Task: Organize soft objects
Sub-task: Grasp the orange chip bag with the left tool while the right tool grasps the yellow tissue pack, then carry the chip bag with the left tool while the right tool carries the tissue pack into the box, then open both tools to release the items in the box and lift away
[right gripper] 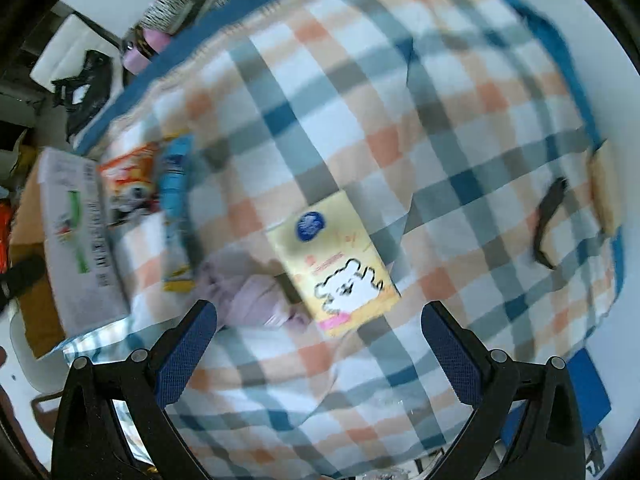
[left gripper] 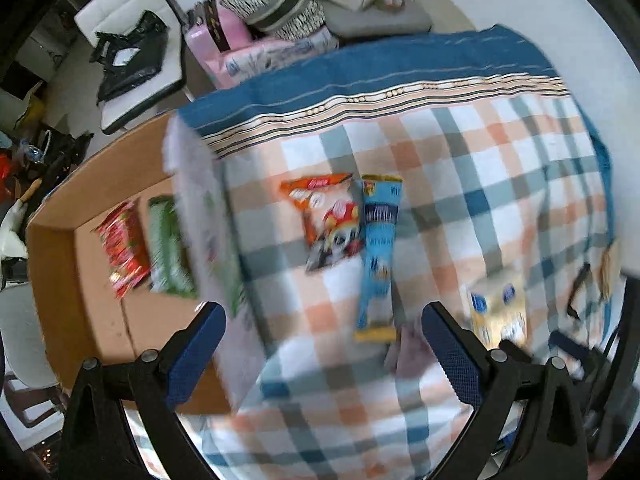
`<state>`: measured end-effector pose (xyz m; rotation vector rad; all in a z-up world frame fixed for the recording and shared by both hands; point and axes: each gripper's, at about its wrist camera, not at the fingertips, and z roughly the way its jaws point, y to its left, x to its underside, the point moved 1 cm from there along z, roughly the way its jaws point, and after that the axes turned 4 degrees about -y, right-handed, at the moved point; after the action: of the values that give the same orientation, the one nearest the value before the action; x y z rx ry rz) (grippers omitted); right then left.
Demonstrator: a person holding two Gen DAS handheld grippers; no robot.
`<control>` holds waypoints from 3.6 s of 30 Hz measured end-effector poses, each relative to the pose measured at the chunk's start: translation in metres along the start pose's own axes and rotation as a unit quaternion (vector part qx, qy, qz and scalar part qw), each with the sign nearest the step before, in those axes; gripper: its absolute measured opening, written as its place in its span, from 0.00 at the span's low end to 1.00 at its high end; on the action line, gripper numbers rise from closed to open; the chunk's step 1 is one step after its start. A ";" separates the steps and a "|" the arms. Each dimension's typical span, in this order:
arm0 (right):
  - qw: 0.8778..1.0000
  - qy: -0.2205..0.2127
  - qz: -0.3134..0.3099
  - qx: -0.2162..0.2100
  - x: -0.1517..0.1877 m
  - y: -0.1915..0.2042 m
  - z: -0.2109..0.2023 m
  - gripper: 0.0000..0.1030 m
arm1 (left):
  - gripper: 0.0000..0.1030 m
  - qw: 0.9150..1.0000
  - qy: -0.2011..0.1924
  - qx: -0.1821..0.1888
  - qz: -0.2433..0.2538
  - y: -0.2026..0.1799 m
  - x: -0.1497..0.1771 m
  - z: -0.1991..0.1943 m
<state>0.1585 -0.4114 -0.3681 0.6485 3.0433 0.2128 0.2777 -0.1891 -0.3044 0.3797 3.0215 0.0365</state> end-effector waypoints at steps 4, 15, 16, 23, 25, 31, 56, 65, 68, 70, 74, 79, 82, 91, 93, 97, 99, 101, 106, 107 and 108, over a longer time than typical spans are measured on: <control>1.000 0.022 0.000 -0.016 -0.008 -0.004 0.032 1.00 | 0.98 0.999 0.027 -0.027 0.013 -0.011 -0.033 0.038; 0.997 0.069 -0.011 -0.014 -0.017 -0.009 0.066 1.00 | 0.98 0.991 0.119 -0.060 0.021 -0.016 -0.070 0.131; 0.997 0.073 -0.010 -0.014 -0.018 -0.010 0.068 1.00 | 0.98 0.991 0.122 -0.059 0.018 -0.015 -0.070 0.136; 0.996 0.094 -0.009 -0.009 -0.022 -0.012 0.078 0.87 | 0.42 0.991 0.132 -0.028 0.008 -0.009 -0.077 0.141; 0.995 0.101 -0.011 0.001 -0.022 -0.013 0.082 0.78 | 0.37 0.991 0.130 -0.019 0.006 -0.008 -0.078 0.139; 0.995 0.100 -0.015 0.012 -0.022 -0.009 0.083 0.74 | 0.35 0.994 0.105 -0.013 -0.001 -0.001 -0.077 0.128; 0.999 0.001 -0.036 -0.034 -0.012 0.043 -0.038 0.68 | 0.34 0.994 -0.008 0.105 -0.017 0.032 0.016 -0.028; 0.985 -0.033 -0.136 -0.099 0.025 0.166 -0.105 0.68 | 0.34 0.989 -0.056 0.102 -0.087 0.125 0.055 -0.084; 0.978 -0.033 -0.170 -0.112 0.040 0.215 -0.113 0.68 | 0.34 0.987 -0.063 0.088 -0.122 0.177 0.064 -0.087; 0.974 -0.030 -0.190 -0.119 0.047 0.247 -0.114 0.68 | 0.34 0.984 -0.064 0.078 -0.149 0.215 0.072 -0.088; 0.970 -0.015 -0.208 -0.125 0.057 0.305 -0.106 0.68 | 0.34 0.979 -0.058 0.067 -0.184 0.269 0.084 -0.082; 0.970 0.002 -0.219 -0.108 0.063 0.357 -0.085 0.68 | 0.34 0.976 -0.034 0.054 -0.207 0.319 0.083 -0.057; 0.972 0.009 -0.213 -0.095 0.065 0.377 -0.069 0.68 | 0.34 0.978 -0.019 0.043 -0.205 0.338 0.074 -0.040; 0.980 0.036 -0.192 -0.047 0.060 0.387 -0.013 0.64 | 0.34 0.984 0.025 0.028 -0.176 0.362 0.031 0.019; 0.981 0.042 -0.188 -0.041 0.060 0.386 -0.001 0.64 | 0.34 0.984 0.034 0.027 -0.170 0.362 0.023 0.031; 0.981 0.046 -0.186 -0.020 0.059 0.385 0.020 0.64 | 0.34 0.986 0.049 0.024 -0.159 0.361 0.009 0.051; 0.982 0.047 -0.185 -0.011 0.058 0.384 0.028 0.64 | 0.35 0.987 0.053 0.022 -0.152 0.360 0.002 0.060; 0.982 0.047 -0.184 -0.007 0.056 0.384 0.035 0.64 | 0.37 0.987 0.053 0.017 -0.148 0.360 -0.004 0.065; 0.983 0.063 -0.169 -0.014 0.052 0.381 0.044 0.65 | 0.37 0.986 0.068 0.012 -0.152 0.359 -0.012 0.073; 0.984 0.065 -0.167 -0.013 0.052 0.380 0.045 0.65 | 0.39 0.986 0.066 0.015 -0.155 0.360 -0.013 0.073; 0.984 0.065 -0.167 -0.012 0.052 0.380 0.045 0.65 | 0.42 0.985 0.066 0.016 -0.159 0.361 -0.013 0.072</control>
<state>0.2673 -0.0410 -0.3603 0.1187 3.2027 0.2916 0.3857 0.1580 -0.3619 -0.1097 3.1753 -0.0117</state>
